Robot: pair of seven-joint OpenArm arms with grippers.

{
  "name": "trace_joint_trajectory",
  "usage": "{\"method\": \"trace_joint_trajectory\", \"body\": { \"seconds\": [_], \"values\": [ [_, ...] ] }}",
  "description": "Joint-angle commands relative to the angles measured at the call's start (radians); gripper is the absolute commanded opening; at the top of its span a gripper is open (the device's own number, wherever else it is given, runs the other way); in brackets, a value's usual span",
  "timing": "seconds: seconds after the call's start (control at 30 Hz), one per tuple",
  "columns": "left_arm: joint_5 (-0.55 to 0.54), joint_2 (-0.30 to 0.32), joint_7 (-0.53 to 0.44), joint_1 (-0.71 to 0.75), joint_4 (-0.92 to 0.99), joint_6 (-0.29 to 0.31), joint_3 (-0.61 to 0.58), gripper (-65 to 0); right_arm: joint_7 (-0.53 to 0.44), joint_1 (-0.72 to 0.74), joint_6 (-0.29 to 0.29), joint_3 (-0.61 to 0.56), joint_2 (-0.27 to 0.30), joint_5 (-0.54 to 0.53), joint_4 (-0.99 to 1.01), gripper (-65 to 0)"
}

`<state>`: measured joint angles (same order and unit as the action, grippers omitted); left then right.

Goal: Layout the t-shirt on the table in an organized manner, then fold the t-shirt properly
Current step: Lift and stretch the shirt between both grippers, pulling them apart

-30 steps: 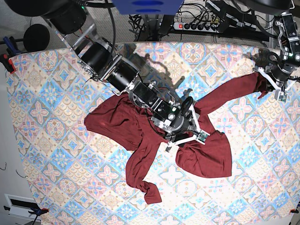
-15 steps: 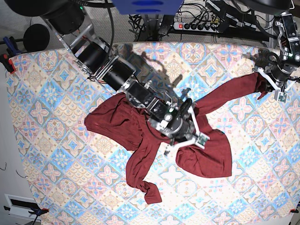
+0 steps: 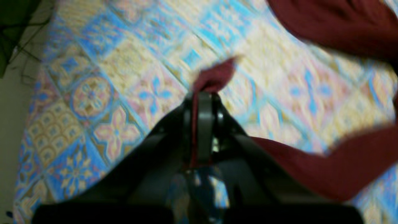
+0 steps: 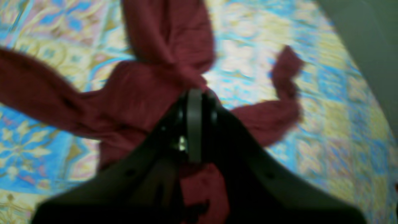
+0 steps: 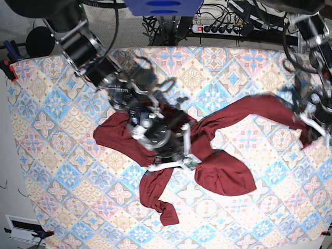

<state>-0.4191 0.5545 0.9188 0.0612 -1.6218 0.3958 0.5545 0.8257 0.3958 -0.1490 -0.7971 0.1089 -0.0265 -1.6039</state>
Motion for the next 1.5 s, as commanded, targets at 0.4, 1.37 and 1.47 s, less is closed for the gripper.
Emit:
{"method": "trace_joint_trajectory", "body": {
  "seconds": [0.4,1.37,1.47],
  "values": [
    [0.159,0.083,-0.027,-0.627,0.308,-0.007,-0.123,-65.0,-0.016,-0.335,0.004,0.272,0.297,-0.088,-0.361,-64.4],
    [0.309,0.091,-0.217,-0.746,0.461,-0.108,-0.409,-34.4,-0.026,-0.535,0.002,0.370,0.303,-0.086,-0.385,-64.6],
    [0.286,0.082,-0.217,-0.634,0.452,-0.108,-0.405,-36.9,-0.026,-0.512,0.002,0.333,0.303,-0.088,-0.382,-64.6]
  ]
}}
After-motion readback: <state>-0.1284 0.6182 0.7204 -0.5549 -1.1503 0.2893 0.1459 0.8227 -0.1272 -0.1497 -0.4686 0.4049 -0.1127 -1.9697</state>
